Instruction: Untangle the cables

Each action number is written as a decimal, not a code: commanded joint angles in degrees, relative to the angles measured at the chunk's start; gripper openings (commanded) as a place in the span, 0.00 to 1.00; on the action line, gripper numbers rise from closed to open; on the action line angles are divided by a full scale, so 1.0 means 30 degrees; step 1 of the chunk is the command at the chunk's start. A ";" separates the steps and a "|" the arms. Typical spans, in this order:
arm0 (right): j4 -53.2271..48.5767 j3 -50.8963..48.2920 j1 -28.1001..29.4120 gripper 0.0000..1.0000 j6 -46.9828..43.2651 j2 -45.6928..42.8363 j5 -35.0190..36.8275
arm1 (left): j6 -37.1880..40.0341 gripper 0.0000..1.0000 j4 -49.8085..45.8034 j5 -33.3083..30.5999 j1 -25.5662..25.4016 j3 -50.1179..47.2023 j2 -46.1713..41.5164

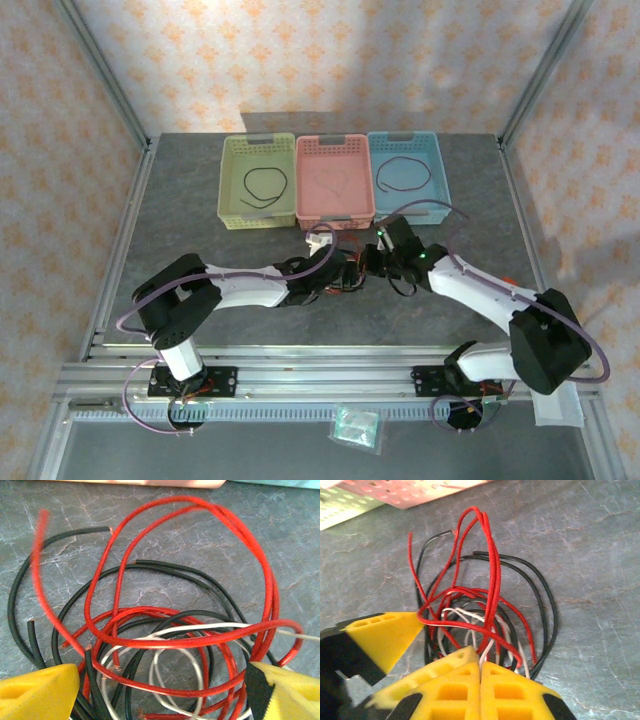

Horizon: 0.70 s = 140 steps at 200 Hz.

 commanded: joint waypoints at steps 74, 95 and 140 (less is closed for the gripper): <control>-0.3421 0.3872 -0.0017 0.00 -0.2947 -0.2575 -0.0113 | -0.0840 0.86 0.0099 -0.0286 0.0980 -0.1093 -0.0418; -0.4290 0.5204 -0.0017 0.00 -0.3784 -0.3181 0.0041 | -0.0956 0.86 0.0006 -0.0571 0.1076 -0.1401 -0.0553; -0.4645 0.7329 -0.0017 0.00 -0.4469 -0.3692 -0.0182 | -0.1080 0.86 0.0159 -0.0494 0.1106 -0.1837 -0.0550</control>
